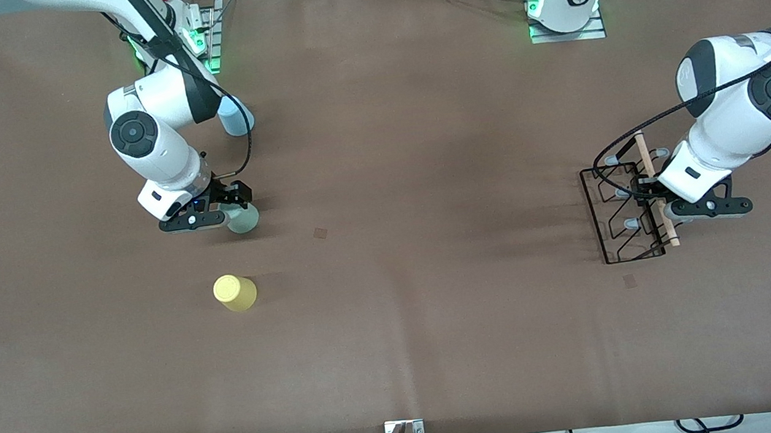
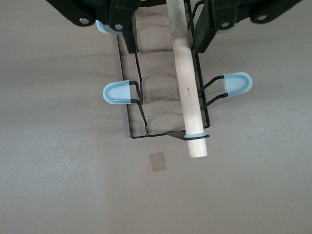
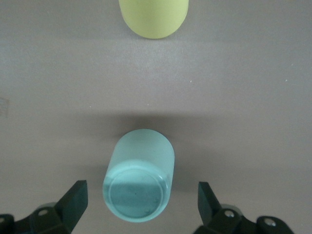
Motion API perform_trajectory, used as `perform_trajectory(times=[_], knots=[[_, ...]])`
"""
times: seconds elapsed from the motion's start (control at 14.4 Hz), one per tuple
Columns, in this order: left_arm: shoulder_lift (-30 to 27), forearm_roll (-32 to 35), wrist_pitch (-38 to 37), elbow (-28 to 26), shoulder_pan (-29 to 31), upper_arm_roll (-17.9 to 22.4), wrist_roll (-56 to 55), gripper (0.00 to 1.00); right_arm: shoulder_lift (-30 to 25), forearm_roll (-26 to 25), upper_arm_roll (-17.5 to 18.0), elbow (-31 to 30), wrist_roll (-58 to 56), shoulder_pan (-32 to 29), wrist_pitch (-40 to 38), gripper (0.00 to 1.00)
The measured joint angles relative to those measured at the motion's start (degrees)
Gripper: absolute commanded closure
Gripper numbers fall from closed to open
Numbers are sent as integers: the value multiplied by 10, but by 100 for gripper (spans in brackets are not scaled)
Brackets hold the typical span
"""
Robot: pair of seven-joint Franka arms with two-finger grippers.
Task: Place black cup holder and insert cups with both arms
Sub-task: 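Grasp the mint cup with the right gripper while the left gripper grasps the dowel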
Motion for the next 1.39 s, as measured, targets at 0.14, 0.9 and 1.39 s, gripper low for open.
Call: perform_trajectory(times=[0.14,0.9,1.39], knots=[[-1,0,0,0,2,0,0,71,8,0,0,-2,0,1,3,0],[-2,0,0,-5,8,0,0,98,35,0,0,-4,28,21,36,0],[-15,0,-78,32,7,-3,0,99,36,0,-5,-4,28,20,39,0]])
